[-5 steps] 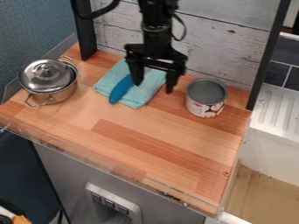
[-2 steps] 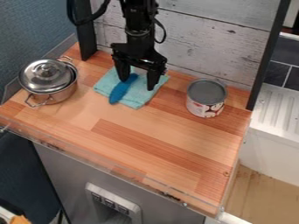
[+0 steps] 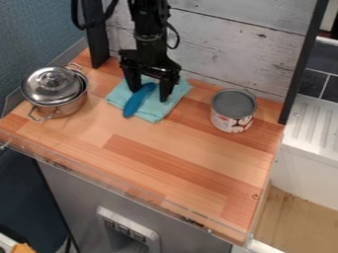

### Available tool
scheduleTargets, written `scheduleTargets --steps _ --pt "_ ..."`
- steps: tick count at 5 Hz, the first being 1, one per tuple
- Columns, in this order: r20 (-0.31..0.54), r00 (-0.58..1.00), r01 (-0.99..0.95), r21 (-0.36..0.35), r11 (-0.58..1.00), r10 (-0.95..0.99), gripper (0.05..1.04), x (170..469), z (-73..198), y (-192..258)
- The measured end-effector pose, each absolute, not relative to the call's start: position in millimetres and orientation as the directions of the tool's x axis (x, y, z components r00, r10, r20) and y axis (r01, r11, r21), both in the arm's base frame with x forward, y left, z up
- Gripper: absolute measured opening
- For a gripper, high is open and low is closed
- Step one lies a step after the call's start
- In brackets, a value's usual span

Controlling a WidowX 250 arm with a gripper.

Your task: Took the blue teaspoon and placed it in the center of the table.

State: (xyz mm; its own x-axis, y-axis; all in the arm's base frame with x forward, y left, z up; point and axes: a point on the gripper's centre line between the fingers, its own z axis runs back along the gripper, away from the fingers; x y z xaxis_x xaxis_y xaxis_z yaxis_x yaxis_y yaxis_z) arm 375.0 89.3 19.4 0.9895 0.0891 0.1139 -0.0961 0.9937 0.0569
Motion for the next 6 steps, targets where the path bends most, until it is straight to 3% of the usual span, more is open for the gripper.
scheduleTargets --steps 3,5,6 --pt "0.103 0.988 -0.117 0.04 0.992 0.113 0.962 370.7 17.7 92.5" --pt "0.103 0.989 -0.112 0.027 0.993 0.109 0.399 370.2 17.7 93.6" --pt "0.1 0.989 -0.111 0.024 0.994 0.108 0.366 370.1 17.9 92.7"
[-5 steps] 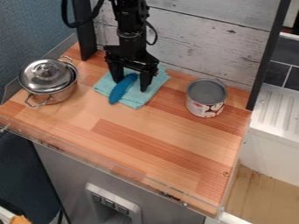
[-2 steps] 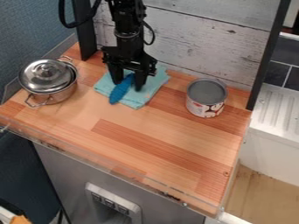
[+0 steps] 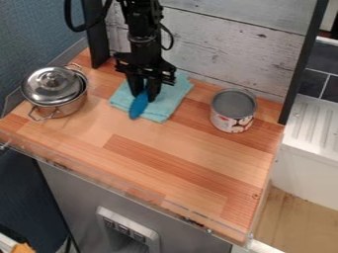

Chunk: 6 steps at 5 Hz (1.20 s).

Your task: Took the blue teaspoon and placed it in the center of the table.

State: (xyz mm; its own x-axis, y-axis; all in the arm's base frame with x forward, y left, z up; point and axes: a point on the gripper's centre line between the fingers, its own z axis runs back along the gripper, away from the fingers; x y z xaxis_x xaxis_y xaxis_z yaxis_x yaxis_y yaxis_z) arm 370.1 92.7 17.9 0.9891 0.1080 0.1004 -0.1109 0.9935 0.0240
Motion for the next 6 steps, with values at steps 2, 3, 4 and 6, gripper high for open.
scheduleTargets --steps 2,3,4,6 --pt "0.155 0.985 -0.082 0.045 0.996 0.074 0.365 358 56 72" --pt "0.161 0.985 -0.061 0.042 0.997 0.054 0.365 342 65 51" --pt "0.112 0.992 -0.053 0.03 0.998 0.049 0.365 328 54 33" --pt "0.051 0.998 -0.044 0.015 0.999 0.043 0.365 310 33 4"
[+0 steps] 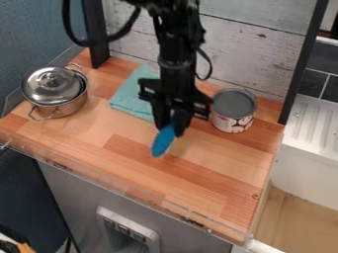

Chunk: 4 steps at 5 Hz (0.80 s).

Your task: Took the blue teaspoon and placed it in the center of the table.

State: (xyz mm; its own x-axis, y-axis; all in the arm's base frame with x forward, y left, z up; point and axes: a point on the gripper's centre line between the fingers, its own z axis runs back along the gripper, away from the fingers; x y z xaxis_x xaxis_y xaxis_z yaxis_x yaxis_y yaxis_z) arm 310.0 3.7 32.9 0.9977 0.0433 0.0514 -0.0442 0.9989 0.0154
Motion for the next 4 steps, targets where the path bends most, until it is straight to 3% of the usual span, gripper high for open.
scheduleTargets --steps 2,3,4 --pt "0.01 1.0 -0.02 0.012 1.0 0.02 0.398 303 17 2" --pt "0.009 1.0 -0.014 0.008 1.0 0.014 0.493 302 17 1" --pt "0.011 1.0 -0.02 0.003 1.0 0.02 0.76 303 16 0"
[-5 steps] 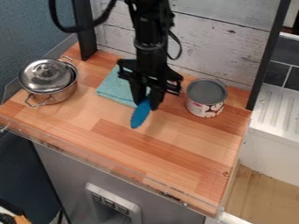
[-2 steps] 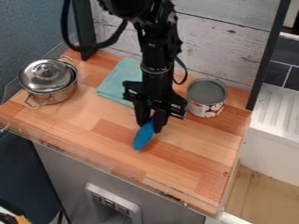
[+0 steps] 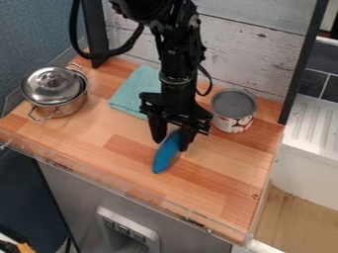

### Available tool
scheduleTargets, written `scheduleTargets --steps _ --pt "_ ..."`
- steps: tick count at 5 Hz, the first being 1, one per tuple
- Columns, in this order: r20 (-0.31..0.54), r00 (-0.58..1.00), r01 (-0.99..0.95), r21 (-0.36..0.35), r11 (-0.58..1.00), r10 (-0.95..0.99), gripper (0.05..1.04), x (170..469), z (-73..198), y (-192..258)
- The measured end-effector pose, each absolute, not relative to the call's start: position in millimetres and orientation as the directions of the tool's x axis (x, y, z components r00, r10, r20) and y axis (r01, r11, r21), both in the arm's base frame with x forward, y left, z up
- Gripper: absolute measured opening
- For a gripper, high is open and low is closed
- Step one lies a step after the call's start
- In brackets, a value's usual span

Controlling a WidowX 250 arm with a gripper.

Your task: Took the blue teaspoon and placed it in the center of the table.

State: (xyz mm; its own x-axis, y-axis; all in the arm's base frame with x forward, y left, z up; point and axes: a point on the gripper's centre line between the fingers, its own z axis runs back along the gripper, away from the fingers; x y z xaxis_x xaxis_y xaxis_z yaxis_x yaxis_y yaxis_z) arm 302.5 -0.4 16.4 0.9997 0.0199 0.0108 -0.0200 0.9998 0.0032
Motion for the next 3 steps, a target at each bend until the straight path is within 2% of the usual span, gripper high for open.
scheduleTargets --steps 1,2,3 --pt "0.019 1.0 -0.023 0.013 1.0 0.023 0.997 299 21 0" --pt "0.098 0.995 0.002 0.012 1.0 -0.003 1.009 298 46 -3" --pt "0.118 0.993 0.0 0.015 1.0 -0.001 1.001 296 55 -2"
